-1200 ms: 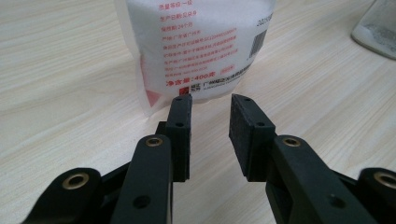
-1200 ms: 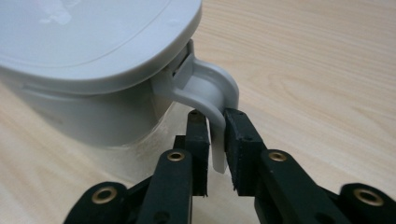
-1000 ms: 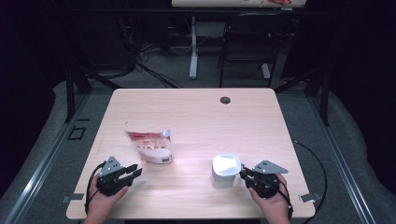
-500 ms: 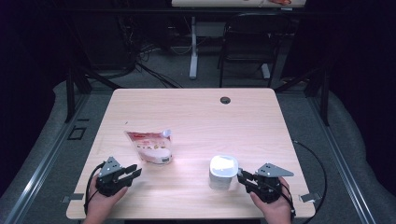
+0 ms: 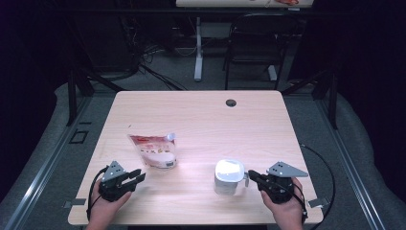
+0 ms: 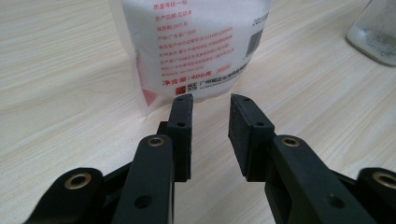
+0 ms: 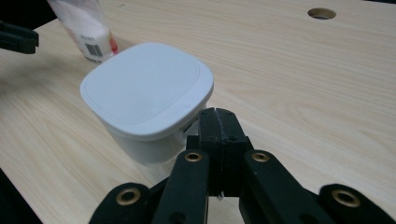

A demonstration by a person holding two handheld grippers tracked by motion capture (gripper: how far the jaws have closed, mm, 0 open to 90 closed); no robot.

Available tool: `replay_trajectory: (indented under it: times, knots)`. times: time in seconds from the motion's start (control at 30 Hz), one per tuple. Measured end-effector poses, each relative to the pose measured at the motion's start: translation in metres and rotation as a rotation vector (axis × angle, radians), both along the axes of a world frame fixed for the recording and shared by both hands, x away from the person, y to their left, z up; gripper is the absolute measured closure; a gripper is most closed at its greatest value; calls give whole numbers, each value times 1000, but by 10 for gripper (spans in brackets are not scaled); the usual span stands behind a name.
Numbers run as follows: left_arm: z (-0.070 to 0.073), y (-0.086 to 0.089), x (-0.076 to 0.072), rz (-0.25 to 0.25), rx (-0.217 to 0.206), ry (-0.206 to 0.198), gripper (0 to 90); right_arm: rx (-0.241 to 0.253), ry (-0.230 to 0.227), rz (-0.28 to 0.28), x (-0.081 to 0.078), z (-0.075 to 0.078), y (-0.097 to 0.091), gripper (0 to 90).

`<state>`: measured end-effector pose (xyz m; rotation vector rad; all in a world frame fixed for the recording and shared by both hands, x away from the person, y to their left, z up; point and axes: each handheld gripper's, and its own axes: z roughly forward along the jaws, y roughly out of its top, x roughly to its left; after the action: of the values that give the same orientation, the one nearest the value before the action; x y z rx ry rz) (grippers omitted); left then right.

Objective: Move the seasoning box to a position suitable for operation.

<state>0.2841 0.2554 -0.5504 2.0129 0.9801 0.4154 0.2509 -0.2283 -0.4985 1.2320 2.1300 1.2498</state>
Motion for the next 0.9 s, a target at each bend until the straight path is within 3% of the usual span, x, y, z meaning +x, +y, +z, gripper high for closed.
replay_trajectory:
  times: [0.47,0.9]
  knots:
    - [-1,1,0,14,-2,6,703,7,55,10,13,23,11,900]
    - [-1,1,0,7,0,7,703,-1,59,20,15,17,21,900]
